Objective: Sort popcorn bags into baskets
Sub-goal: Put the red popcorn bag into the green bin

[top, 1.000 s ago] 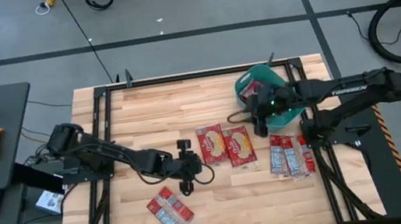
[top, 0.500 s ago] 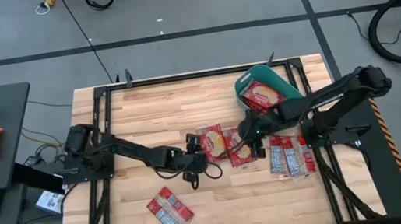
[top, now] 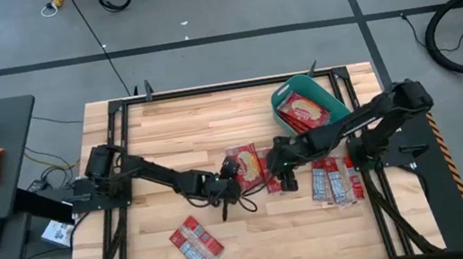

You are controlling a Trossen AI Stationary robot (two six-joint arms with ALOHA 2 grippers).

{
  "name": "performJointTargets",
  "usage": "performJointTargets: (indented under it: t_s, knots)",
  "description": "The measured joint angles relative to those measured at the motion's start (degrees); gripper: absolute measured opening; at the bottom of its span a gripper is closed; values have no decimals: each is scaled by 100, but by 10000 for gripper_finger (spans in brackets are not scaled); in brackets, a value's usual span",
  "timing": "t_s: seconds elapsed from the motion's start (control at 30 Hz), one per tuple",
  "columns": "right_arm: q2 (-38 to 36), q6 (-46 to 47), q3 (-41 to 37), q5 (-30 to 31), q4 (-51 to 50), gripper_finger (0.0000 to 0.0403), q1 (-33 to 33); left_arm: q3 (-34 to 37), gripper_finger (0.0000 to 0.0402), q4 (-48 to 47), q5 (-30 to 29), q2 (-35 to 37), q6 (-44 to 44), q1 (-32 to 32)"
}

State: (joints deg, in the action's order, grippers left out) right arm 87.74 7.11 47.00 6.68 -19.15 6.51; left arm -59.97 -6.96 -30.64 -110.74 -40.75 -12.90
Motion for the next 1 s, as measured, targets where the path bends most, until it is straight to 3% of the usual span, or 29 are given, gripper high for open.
performJointTargets:
  t_s: [0.23,0.5,0.77,1.0]
  knots:
    - [414,-292,0,133,375,168,-249,1,185,-11,128,0,209,-13]
    - [359,-697,2,-164,436,168,-474,-38,184,59,1320,26,898,-148]
    - [282,-861,2,-374,332,168,-479,-583,184,-726,584,38,682,-568]
    - [-185,-609,2,-220,-221,168,-448,-756,184,-1492,542,39,592,-556]
